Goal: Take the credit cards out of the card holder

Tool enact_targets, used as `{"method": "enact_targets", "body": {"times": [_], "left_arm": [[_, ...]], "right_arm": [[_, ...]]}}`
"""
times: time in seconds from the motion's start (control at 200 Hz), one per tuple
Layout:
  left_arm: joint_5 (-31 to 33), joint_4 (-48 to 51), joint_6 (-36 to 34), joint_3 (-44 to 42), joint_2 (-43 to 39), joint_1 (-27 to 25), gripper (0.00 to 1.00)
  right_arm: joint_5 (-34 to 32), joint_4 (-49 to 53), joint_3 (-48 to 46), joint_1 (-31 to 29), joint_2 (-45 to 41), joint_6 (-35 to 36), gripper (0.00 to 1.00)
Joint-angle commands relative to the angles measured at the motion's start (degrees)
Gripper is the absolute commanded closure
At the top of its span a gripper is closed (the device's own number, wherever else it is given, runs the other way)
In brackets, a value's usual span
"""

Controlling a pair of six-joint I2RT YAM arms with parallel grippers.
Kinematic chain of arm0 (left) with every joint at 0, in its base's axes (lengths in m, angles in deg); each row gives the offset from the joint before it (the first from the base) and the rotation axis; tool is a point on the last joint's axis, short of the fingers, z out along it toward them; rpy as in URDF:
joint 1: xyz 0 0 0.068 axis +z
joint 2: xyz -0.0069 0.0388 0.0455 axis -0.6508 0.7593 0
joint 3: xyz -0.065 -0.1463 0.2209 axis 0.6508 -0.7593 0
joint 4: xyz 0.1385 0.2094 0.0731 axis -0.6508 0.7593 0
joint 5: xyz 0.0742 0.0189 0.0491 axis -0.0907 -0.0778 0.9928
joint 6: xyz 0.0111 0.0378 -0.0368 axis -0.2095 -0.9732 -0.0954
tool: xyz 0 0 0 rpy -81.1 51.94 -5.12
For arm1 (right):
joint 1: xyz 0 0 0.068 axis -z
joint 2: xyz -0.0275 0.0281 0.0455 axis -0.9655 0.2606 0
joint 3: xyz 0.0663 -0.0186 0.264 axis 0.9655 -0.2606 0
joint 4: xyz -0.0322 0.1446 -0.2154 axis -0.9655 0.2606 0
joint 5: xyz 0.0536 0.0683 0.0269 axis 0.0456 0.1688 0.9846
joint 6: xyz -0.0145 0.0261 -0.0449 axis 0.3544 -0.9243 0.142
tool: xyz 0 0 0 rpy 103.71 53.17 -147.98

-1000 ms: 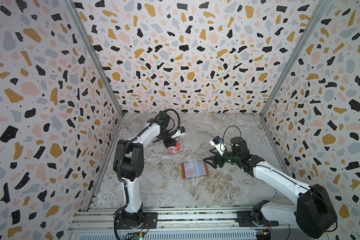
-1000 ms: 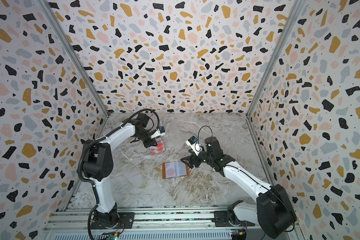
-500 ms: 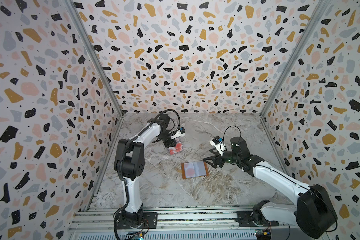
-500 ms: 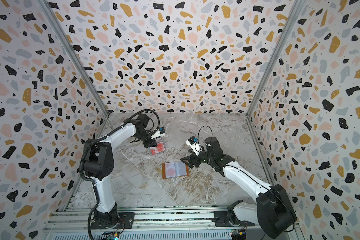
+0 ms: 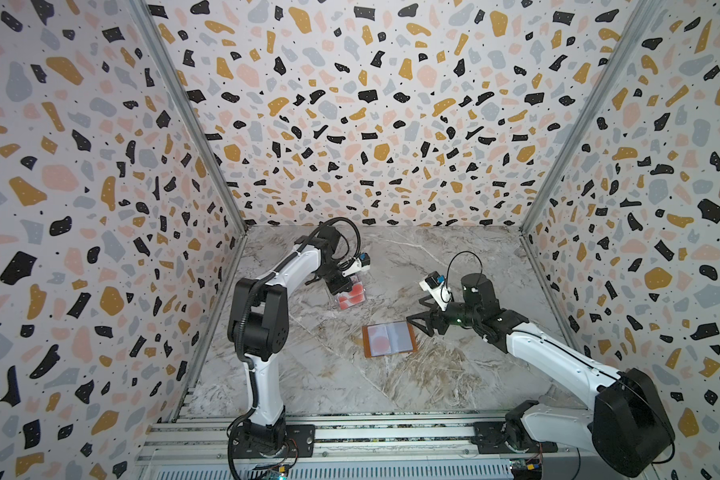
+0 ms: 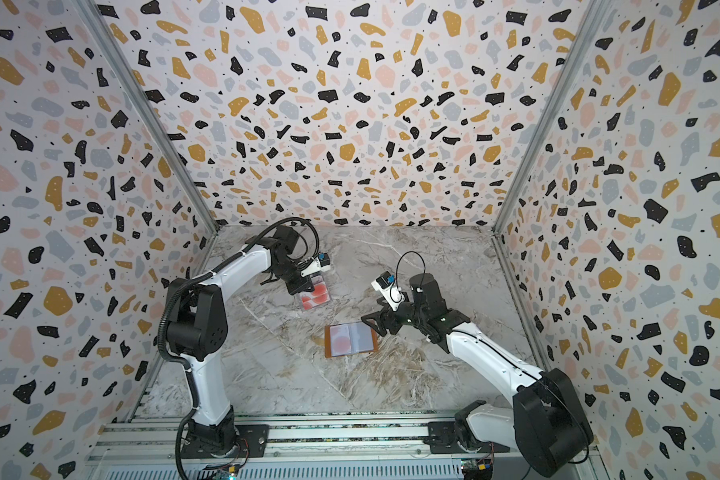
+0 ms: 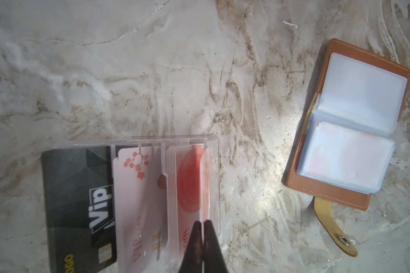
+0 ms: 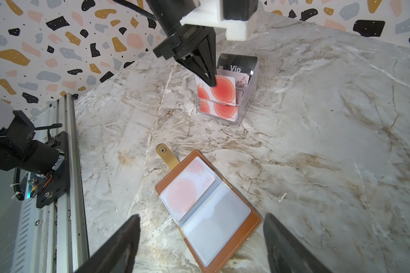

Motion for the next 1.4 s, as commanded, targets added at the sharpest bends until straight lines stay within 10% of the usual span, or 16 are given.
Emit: {"method": "enact_targets", "body": {"times": [0.0,1.391], "left_arm": [[2.29,-1.98,-0.12,1.82,-1.76,0.74,1.00],[0.67,1.42,-0.72,3.01,3.42,0.95,1.00]], "right_arm": [[0.73,-0.61,-0.21,0.35,-0.81,0.29,0.18],[1.89,-1.50,-0.91,1.38,-0.86,0.23,0.18]]}}
